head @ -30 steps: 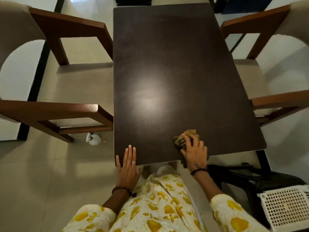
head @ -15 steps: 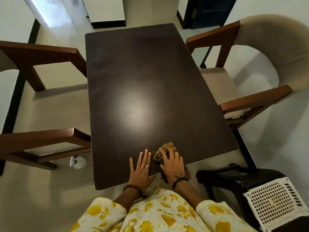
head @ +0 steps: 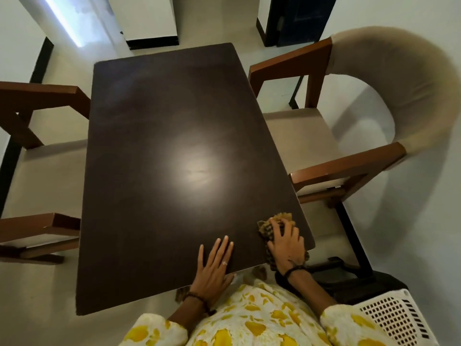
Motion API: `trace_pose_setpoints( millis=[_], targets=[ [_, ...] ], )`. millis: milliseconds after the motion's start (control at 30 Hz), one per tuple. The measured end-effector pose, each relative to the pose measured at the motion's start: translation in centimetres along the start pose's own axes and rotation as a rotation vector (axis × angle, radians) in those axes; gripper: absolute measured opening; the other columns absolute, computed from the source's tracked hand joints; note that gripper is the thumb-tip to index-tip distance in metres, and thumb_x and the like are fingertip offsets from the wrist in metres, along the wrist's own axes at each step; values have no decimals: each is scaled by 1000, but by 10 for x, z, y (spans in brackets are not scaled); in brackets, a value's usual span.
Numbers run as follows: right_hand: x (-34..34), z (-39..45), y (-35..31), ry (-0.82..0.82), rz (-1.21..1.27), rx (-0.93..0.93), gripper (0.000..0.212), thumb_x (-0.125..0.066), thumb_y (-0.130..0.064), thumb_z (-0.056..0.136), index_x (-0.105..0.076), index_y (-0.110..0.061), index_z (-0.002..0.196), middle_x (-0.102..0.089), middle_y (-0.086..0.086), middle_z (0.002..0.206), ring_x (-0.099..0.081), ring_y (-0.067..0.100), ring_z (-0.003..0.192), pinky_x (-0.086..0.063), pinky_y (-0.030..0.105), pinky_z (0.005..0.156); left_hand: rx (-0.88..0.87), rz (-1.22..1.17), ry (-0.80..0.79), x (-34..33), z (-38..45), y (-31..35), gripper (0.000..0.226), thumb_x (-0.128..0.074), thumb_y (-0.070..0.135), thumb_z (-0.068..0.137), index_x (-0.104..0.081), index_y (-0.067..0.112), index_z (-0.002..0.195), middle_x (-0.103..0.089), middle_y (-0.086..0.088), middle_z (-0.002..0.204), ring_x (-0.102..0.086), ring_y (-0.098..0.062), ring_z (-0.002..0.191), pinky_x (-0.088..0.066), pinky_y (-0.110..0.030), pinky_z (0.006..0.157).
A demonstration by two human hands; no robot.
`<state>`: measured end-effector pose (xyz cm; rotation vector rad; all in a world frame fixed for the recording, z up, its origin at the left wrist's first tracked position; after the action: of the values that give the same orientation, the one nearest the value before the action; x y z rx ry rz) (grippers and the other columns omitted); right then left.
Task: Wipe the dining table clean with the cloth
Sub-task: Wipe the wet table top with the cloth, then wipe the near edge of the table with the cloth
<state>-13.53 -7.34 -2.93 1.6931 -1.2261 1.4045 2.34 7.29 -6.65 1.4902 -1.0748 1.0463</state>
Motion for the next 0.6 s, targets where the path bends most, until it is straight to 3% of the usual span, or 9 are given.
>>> trace_pose_setpoints(
  millis=[133, 267, 400, 600],
  targets=[
    [-9, -6, 2, -44, -13, 294, 90, -89, -44, 27, -62, -27, 111, -69, 8, 100, -65, 25, 72, -52, 34, 53, -18, -12, -27, -3, 28, 33, 83, -35, 52, 80, -4, 12, 146, 8, -2, 154, 2, -17, 141, -4, -51, 107],
    [-7, -2, 14, -54, 26, 448, 94, -85, -51, 32, -45, -32, 115, -66, 1, 104, -63, 19, 74, -51, 28, 57, 54, -84, -64, -8, 32, 45, 72, -27, 54, 89, -4, 17, 146, 6, 2, 155, 0, -15, 141, -3, -50, 107],
    [-1, 6, 41, 9, 62, 398, 92, -86, -49, 34, -45, -34, 115, -66, 1, 105, -62, 18, 74, -51, 28, 59, 50, -44, -92, -6, 34, 54, 82, -40, 49, 77, -8, 19, 146, 5, 0, 155, 1, -16, 141, -3, -50, 108],
    [8, 14, 70, 30, 99, 124, 87, -89, -39, 37, -47, -30, 113, -66, 8, 104, -63, 24, 73, -51, 34, 56, -119, 20, -178, 1, 56, 62, 75, -33, 47, 83, -8, 16, 146, 7, -5, 154, 2, -19, 141, -6, -53, 107]
  ],
)
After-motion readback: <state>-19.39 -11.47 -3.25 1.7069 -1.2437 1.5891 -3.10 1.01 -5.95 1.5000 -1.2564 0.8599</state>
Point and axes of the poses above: each hand's wrist, its own z-axis towards the middle knuckle, its own x-axis out of the back of the hand, y = z × x, the point moved 1 cm from there along z, towards the middle knuckle
